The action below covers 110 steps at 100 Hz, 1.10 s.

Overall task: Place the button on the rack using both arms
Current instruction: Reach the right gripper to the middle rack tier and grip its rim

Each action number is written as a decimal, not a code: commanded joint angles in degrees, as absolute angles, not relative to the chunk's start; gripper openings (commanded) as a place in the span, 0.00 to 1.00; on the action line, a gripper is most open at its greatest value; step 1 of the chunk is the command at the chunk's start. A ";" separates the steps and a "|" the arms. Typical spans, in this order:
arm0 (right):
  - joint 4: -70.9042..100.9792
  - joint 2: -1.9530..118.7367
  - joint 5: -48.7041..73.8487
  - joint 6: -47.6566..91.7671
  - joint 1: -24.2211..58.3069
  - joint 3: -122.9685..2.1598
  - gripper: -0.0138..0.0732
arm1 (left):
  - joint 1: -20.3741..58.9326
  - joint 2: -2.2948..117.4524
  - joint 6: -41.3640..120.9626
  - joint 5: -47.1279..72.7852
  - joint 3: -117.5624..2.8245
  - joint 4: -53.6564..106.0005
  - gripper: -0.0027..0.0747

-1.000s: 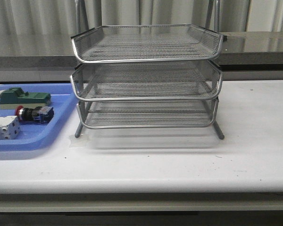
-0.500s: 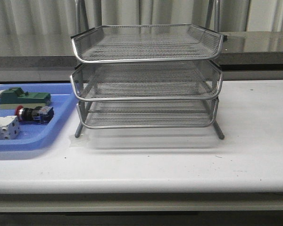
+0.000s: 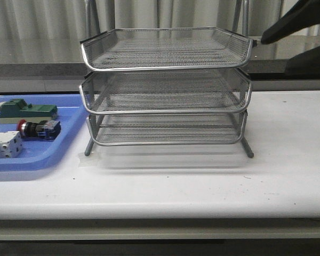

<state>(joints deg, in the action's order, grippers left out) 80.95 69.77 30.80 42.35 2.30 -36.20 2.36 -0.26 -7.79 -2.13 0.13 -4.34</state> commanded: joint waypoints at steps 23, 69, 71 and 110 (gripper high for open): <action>92.45 79.38 31.12 53.44 2.16 -38.31 0.62 | 2.36 -1.84 -8.22 -6.43 2.58 -3.83 0.01; 96.96 90.81 36.02 58.51 2.16 -46.48 0.62 | 2.36 -1.84 -8.22 -6.43 2.58 -3.83 0.01; 96.96 91.26 36.28 58.51 2.16 -46.90 0.62 | 2.36 -1.84 -8.22 -6.43 2.58 -3.83 0.01; 97.22 97.02 38.24 58.51 2.21 -49.28 0.35 | 2.36 -1.84 -8.22 -6.43 2.58 -3.83 0.01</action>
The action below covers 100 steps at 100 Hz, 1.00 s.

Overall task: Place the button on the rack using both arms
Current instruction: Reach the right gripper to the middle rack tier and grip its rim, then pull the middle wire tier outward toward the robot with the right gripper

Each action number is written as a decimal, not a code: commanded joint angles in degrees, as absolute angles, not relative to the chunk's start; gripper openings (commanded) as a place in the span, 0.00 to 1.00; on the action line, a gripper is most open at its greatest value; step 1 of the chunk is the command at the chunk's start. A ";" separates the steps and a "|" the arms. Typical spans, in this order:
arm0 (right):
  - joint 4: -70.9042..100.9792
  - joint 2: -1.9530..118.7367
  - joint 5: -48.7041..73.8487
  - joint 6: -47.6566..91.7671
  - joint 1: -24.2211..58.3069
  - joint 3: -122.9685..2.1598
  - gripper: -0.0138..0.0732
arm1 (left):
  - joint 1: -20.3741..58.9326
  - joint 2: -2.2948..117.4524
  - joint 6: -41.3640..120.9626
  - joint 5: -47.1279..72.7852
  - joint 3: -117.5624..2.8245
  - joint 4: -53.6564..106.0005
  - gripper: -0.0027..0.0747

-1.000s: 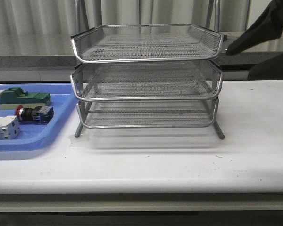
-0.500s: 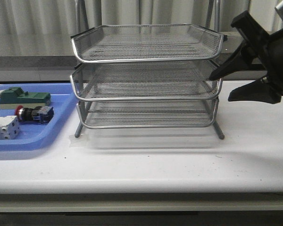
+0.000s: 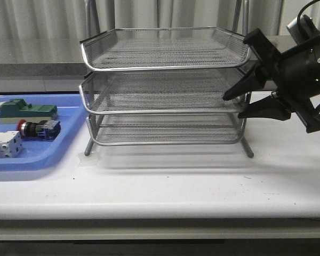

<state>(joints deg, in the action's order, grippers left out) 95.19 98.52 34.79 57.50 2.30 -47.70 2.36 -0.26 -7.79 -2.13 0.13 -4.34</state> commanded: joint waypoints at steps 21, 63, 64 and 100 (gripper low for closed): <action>96.03 98.38 38.33 58.51 2.21 -49.19 0.08 | 2.36 -1.84 -8.22 -6.43 2.58 -3.83 0.01; 90.70 95.64 39.60 58.91 2.21 -42.65 0.08 | 2.36 -1.84 -8.22 -6.43 2.58 -3.83 0.01; 90.63 95.48 39.51 59.05 2.21 -42.35 0.08 | 2.36 -1.84 -8.22 -6.43 2.58 -3.83 0.01; 90.63 82.74 37.39 62.14 2.21 -27.21 0.08 | 2.36 -1.84 -8.22 -6.43 2.58 -3.83 0.01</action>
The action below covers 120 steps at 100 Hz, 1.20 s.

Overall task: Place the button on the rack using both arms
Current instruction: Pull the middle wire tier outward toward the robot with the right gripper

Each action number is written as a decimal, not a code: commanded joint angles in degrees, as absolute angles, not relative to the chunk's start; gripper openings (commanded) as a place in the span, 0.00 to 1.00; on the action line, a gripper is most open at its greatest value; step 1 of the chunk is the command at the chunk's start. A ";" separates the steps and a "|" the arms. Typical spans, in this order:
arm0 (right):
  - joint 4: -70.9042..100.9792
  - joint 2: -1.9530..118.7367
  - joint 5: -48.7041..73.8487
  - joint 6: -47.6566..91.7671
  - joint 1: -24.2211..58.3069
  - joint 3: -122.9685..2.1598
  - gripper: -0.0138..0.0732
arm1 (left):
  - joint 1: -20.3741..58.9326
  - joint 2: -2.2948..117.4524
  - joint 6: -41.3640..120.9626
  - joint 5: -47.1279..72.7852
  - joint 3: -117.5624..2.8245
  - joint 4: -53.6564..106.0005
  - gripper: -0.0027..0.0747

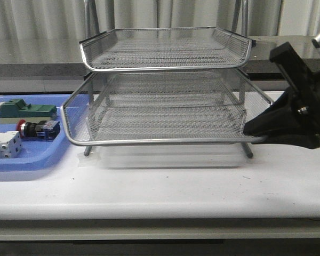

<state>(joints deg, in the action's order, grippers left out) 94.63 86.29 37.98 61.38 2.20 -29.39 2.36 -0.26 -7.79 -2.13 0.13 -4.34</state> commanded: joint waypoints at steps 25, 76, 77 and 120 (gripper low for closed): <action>90.69 77.34 36.48 62.14 2.21 -25.11 0.08 | 2.36 -1.84 -8.22 -6.43 2.58 -3.83 0.01; 90.78 72.31 32.68 62.14 2.21 -25.25 0.75 | 2.36 -1.84 -8.22 -6.43 2.58 -3.83 0.01; 90.71 71.86 32.50 62.14 2.21 -25.25 0.75 | 2.36 -1.84 -8.22 -6.43 2.58 -3.83 0.01; 71.66 52.98 23.71 55.71 1.79 -27.71 0.75 | 2.36 -1.84 -8.22 -6.43 2.58 -3.83 0.01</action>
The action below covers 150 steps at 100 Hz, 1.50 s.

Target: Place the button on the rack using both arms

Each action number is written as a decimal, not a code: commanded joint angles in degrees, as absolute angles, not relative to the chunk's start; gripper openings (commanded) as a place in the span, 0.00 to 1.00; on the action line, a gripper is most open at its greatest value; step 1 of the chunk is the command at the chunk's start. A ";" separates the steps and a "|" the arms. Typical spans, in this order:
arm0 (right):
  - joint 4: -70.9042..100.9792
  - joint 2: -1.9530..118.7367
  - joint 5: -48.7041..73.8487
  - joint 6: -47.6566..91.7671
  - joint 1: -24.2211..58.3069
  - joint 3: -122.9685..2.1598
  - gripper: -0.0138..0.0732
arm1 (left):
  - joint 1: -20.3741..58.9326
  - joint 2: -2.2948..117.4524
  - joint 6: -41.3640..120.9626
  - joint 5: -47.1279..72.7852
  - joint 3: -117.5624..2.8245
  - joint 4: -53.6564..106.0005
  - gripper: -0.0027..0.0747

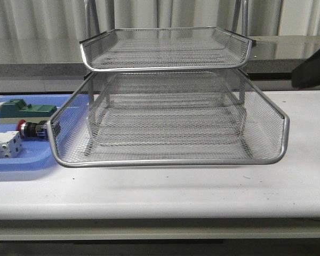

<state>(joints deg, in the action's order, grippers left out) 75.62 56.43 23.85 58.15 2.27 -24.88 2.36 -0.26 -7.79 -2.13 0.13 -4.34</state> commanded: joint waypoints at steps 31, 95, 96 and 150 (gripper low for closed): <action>47.29 48.63 28.52 38.07 1.79 -33.74 0.75 | 2.36 -1.84 -8.22 -6.43 2.58 -3.83 0.01; 3.93 35.50 48.15 6.65 1.79 -41.23 0.75 | 2.36 -1.84 -8.22 -6.43 2.58 -3.83 0.01; 3.87 35.25 48.44 6.65 1.79 -41.23 0.75 | 2.36 -1.84 -8.22 -6.43 2.58 -3.83 0.01; 3.80 29.89 51.80 6.65 1.79 -41.23 0.08 | 2.36 -1.84 -8.22 -6.43 2.58 -3.83 0.01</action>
